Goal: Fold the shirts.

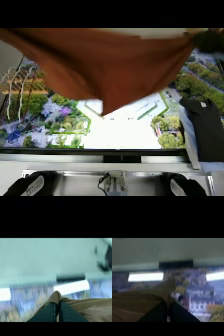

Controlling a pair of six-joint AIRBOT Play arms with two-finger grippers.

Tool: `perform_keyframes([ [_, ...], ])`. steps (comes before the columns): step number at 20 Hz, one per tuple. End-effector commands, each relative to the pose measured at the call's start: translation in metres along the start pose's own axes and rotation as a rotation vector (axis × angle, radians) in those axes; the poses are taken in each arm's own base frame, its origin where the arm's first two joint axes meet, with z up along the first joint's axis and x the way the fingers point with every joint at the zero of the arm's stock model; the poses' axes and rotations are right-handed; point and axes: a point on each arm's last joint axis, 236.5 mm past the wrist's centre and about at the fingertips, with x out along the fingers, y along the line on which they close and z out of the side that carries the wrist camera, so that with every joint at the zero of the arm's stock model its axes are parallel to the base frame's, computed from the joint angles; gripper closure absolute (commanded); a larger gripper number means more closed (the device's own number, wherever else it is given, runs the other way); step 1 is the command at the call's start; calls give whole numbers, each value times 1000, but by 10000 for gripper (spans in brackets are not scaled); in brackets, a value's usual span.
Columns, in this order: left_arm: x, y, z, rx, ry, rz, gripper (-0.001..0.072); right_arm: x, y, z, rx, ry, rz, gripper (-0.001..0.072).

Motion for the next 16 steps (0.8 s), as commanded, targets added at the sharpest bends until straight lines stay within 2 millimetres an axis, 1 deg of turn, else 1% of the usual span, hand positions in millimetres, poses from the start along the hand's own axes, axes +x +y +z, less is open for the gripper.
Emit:
perform_keyframes([
  [1, -138, -45, 109, 23, -366, 69, 674, -159, 60, 122, -92, -458, 51, 635],
  [2, -158, -48, 107, 0, -379, 93, 674, -183, 69, 122, -94, -480, 61, 635],
  [3, -169, -48, 99, -26, -365, 115, 675, -200, 76, 118, -91, -480, 71, 634],
  [4, -176, -45, 87, -44, -331, 140, 674, -210, 80, 113, -84, -469, 77, 634],
  [5, -178, -43, 74, -45, -289, 161, 674, -215, 82, 107, -79, -448, 80, 634],
  [6, -176, -40, 60, -49, -239, 172, 674, -215, 81, 100, -75, -421, 75, 634],
  [7, -171, -39, 46, -57, -185, 175, 674, -212, 79, 92, -76, -384, 64, 634],
  [8, -165, -36, 34, -62, -132, 176, 674, -204, 73, 84, -76, -340, 46, 634],
  [10, -148, -27, 7, -65, -26, 186, 674, -180, 56, 62, -73, -226, -4, 634],
  [12, -124, -14, -22, -56, 67, 192, 674, -143, 30, 39, -78, -95, -71, 634],
  [14, -88, 6, -65, -66, 198, 194, 674, -93, 1, 8, -67, 65, -125, 634],
  [16, -43, 31, -121, -118, 335, 200, 674, -30, -26, -35, -42, 242, -146, 634],
])
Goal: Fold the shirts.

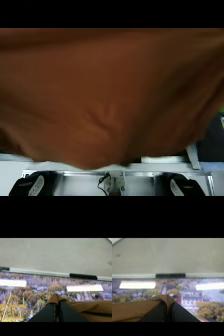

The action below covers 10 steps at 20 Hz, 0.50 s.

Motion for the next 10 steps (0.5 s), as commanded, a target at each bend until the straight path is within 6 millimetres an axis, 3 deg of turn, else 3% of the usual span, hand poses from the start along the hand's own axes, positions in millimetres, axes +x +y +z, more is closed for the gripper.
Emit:
perform_keyframes([
  [1, 90, 34, -81, -30, 239, 24, 674, 99, -37, -81, 25, 316, -57, 634],
  [4, 179, 67, -162, -79, 420, 44, 674, 202, -55, -164, 107, 514, -33, 634],
  [6, 233, 87, -212, -125, 522, 59, 674, 266, -54, -218, 228, 573, 16, 634],
  [8, 281, 97, -249, -191, 573, 53, 674, 313, -51, -251, 383, 561, 41, 634],
  [10, 320, 95, -277, -294, 606, 16, 673, 342, -51, -274, 554, 548, 36, 634],
])
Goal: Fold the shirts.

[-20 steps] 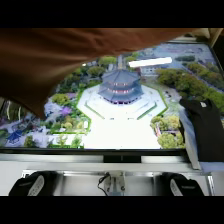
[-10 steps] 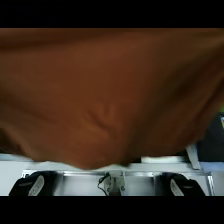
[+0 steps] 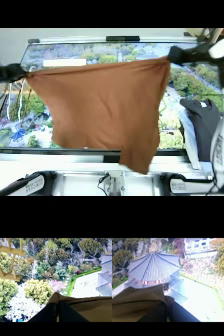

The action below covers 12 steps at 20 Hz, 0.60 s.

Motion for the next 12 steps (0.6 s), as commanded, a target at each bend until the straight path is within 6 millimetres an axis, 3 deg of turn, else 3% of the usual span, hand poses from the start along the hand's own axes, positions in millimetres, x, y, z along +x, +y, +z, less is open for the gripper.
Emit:
perform_keyframes([
  [1, 96, 8, -18, -150, 81, -77, 673, 85, -9, -15, 287, 20, 99, 634],
  [4, 142, 3, -55, -268, 207, -143, 672, 115, -5, -63, 327, 187, 118, 634],
  [6, 153, -1, -82, -303, 305, -172, 667, 120, -1, -85, 297, 261, 108, 605],
  [7, 153, -2, -92, -303, 349, -179, 549, 118, 3, -82, 300, 255, 118, 442],
  [8, 146, 0, -97, -307, 386, -188, 260, 110, 11, -75, 312, 243, 147, 165],
  [9, 135, 4, -99, -306, 428, -200, 55, 97, 13, -64, 302, 227, 166, 129],
  [11, 97, 29, -108, -269, 556, -193, 65, 56, 2, -52, 246, 236, 138, 132],
  [12, 74, 51, -122, -260, 646, -151, 183, 32, -13, -58, 213, 278, 87, 132],
])
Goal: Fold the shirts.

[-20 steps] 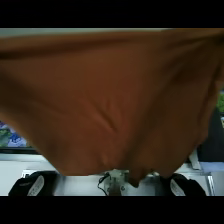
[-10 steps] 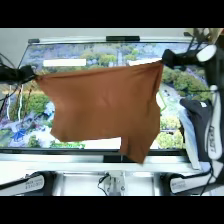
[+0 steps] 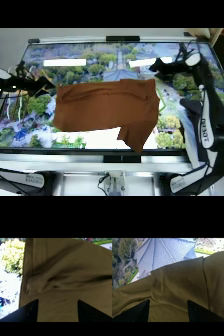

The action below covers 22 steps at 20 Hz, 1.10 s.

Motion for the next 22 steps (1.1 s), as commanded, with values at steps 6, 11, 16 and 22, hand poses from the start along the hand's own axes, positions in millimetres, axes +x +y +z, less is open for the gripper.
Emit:
perform_keyframes([
  [6, -36, 79, -177, -226, 418, 2, 153, -145, -117, -110, -100, 477, -516, 133],
  [11, 30, 63, -234, -325, 302, -149, 156, -126, -109, -137, -22, 502, -430, 132],
  [16, 50, 59, -221, -307, 222, -118, 170, -125, -113, -134, -26, 489, -443, 131],
  [22, 50, 43, -218, -218, 216, -141, 673, -86, -126, -210, 47, 663, -362, 114],
])
